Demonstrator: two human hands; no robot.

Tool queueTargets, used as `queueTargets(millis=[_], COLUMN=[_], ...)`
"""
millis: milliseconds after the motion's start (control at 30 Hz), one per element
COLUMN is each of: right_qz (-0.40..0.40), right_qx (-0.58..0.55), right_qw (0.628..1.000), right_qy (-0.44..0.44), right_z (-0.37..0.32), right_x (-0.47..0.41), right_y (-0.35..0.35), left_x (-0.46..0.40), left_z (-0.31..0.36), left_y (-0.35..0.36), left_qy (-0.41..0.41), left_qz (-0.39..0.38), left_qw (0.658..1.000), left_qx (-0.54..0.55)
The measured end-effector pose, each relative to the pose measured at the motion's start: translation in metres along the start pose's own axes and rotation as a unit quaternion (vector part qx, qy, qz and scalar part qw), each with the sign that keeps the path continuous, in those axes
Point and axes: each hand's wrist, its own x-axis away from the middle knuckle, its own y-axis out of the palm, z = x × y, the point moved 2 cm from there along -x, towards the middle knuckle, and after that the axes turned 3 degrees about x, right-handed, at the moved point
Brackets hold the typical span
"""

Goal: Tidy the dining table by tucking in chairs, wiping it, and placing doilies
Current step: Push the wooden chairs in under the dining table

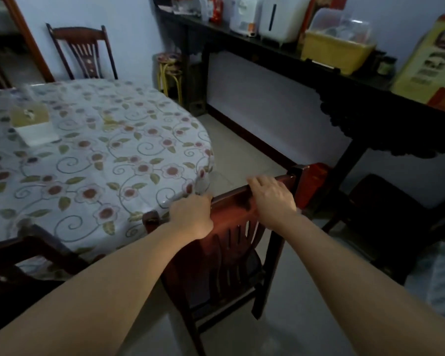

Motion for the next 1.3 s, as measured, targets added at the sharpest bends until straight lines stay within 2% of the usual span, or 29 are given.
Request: queueTargets(millis=[133, 333, 500, 633, 833, 1067, 1300], right_qz=[0.002, -0.019, -0.015, -0.027, -0.001, 0.011, 0.043], right_qx=[0.039, -0.029, -0.02, -0.03, -0.018, -0.013, -0.042], right_qw=[0.998, 0.989, 0.967, 0.952, 0.938, 0.926, 0.916], right_qy=[-0.046, -0.145, -0.252, -0.303, -0.347, -0.378, -0.397], right_z=[0.006, 0.006, -0.008, -0.032, -0.055, -0.078, -0.094], right_x=[-0.055, -0.129, -0.185, -0.214, -0.23, -0.227, -0.226], right_y=[0.003, 0.001, -0.012, -0.018, 0.007, 0.066, 0.083], left_x=[-0.028, -0.073, -0.097, -0.094, -0.09, -0.084, -0.075], left_z=[-0.029, -0.056, -0.086, -0.108, -0.119, -0.141, -0.153], left_y=[-0.004, -0.016, -0.036, -0.041, -0.026, 0.017, 0.028], left_qy=[-0.051, -0.097, -0.135, -0.189, -0.199, -0.2, -0.157], left_qz=[0.013, 0.034, 0.045, 0.053, 0.076, 0.102, 0.159], left_qw=[0.998, 0.995, 0.99, 0.98, 0.974, 0.972, 0.97], left_qx=[0.019, 0.005, 0.003, -0.031, -0.072, -0.069, -0.093])
